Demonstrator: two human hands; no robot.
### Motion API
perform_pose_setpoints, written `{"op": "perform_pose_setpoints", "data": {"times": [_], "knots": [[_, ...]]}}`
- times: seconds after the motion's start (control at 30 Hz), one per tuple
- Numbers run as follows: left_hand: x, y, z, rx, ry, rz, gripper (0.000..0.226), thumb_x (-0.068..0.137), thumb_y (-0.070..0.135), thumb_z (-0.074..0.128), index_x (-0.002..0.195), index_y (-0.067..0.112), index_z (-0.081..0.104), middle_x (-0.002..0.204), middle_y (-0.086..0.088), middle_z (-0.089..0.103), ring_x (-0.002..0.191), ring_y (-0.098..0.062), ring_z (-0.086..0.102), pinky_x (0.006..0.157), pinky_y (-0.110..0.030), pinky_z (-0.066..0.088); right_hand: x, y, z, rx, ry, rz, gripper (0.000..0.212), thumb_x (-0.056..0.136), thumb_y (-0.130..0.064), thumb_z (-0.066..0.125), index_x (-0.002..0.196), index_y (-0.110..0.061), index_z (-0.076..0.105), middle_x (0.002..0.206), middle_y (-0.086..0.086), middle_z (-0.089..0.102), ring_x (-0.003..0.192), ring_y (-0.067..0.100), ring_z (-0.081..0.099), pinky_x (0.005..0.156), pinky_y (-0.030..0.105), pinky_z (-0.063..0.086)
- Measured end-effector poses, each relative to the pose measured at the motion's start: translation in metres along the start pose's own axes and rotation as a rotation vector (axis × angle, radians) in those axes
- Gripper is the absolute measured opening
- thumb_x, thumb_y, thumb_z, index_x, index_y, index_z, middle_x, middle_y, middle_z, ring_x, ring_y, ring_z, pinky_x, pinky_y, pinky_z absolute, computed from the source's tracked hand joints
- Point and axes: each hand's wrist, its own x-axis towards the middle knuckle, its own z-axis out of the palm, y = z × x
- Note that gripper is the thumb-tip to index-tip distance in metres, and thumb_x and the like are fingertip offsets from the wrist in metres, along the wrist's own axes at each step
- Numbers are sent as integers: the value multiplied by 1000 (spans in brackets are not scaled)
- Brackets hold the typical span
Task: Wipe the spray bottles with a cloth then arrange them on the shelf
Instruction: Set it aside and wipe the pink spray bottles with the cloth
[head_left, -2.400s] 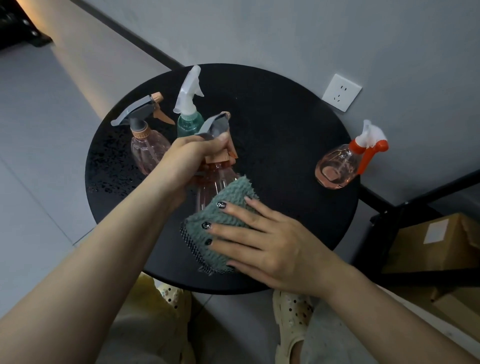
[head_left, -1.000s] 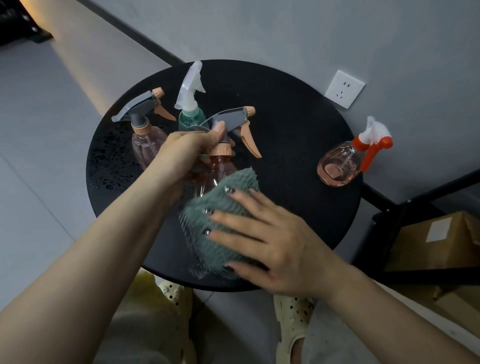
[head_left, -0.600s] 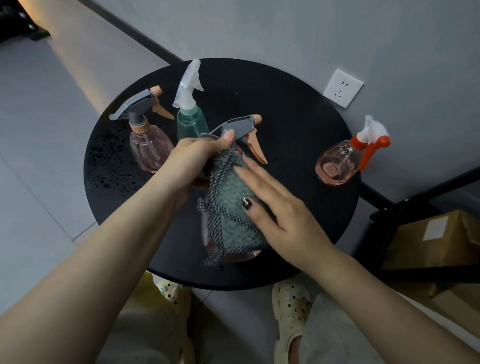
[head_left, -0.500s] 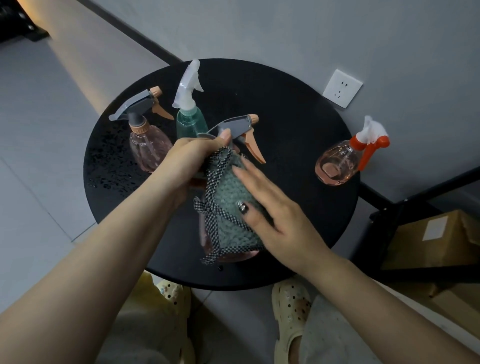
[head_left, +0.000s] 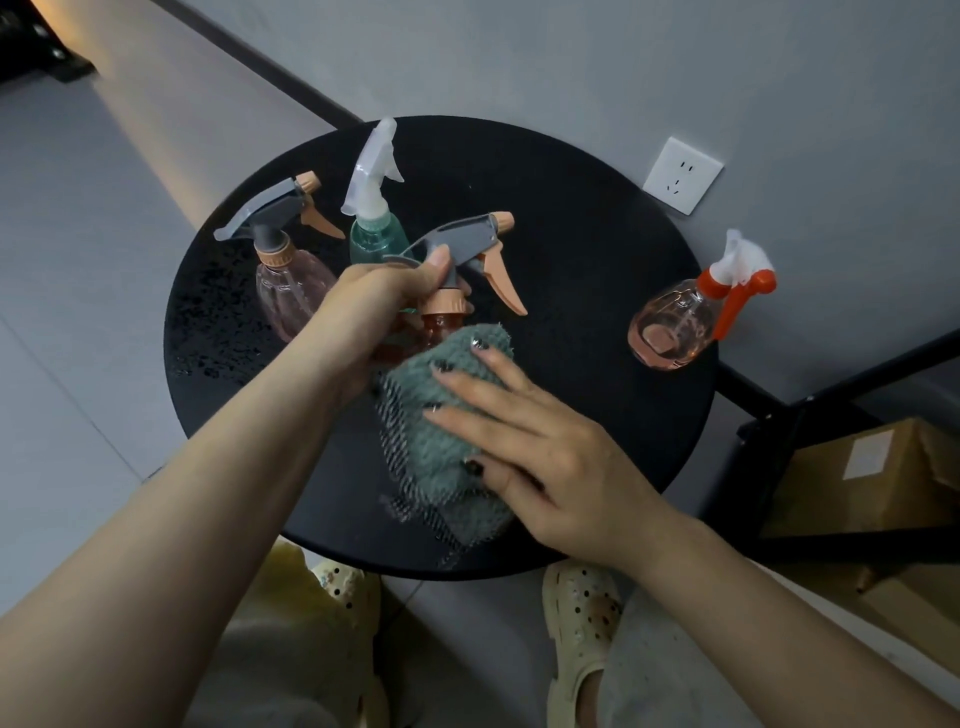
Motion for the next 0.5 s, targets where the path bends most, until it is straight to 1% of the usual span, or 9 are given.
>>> {"op": "perform_pose_setpoints", "data": {"times": [0.07, 0.13, 0.2, 0.27, 0.33, 0.4, 0.47, 0.5], "knots": [[-1, -3, 3, 12, -25, 10, 26, 88, 31, 61, 79, 8, 69, 77, -10, 67, 69, -22, 64, 74, -31, 52, 4, 0, 0, 170, 52, 159, 44, 95, -15, 46, 139, -17, 41, 149, -8, 32, 144, 14, 20, 116, 24, 21], [-2, -4, 6, 42, -11, 4, 25, 89, 30, 61, 77, 10, 69, 76, -8, 69, 73, -21, 65, 77, -33, 53, 8, -1, -1, 305, 115, 271, 43, 96, -11, 46, 139, -17, 41, 148, -11, 33, 141, 7, 25, 113, 19, 22], [-2, -5, 7, 56, 13, -13, 26, 88, 33, 61, 76, 12, 70, 76, -5, 69, 73, -21, 65, 78, -34, 52, 10, -2, -1, 384, 161, 339, 43, 96, -8, 46, 138, -16, 43, 146, -12, 35, 138, 1, 29, 110, 15, 25], [-1, -4, 6, 57, 5, -32, 26, 88, 34, 60, 76, 12, 70, 76, -6, 68, 70, -20, 64, 77, -33, 51, 8, -5, 1, 363, 162, 337, 43, 97, -12, 46, 139, -17, 41, 146, -13, 34, 139, 1, 28, 111, 15, 25], [-1, -3, 3, 21, -16, -46, 27, 89, 32, 60, 76, 11, 69, 73, -7, 67, 67, -21, 62, 76, -33, 49, 4, -8, 3, 216, 115, 223, 44, 96, -17, 47, 139, -17, 40, 147, -10, 34, 142, 10, 24, 114, 23, 23], [0, -1, 1, 18, 6, -48, 27, 89, 33, 59, 76, 12, 69, 76, -9, 66, 69, -22, 60, 75, -33, 48, -1, -7, 3, -27, 24, -3, 41, 94, -18, 50, 135, -14, 48, 145, -2, 41, 142, 22, 26, 116, 34, 23], [0, 0, -2, 96, 44, -36, 26, 90, 37, 58, 80, 15, 69, 82, -7, 69, 68, -19, 60, 67, -28, 47, -3, -6, 4, -237, -77, -209, 36, 93, -17, 54, 129, -12, 56, 140, 2, 50, 138, 26, 32, 116, 41, 23], [0, 1, -2, 128, 50, -29, 26, 90, 37, 56, 83, 16, 69, 83, -4, 70, 66, -17, 60, 62, -25, 46, -4, -6, 5, -296, -117, -269, 35, 93, -17, 56, 128, -12, 57, 138, 2, 52, 137, 26, 33, 116, 43, 23]]}}
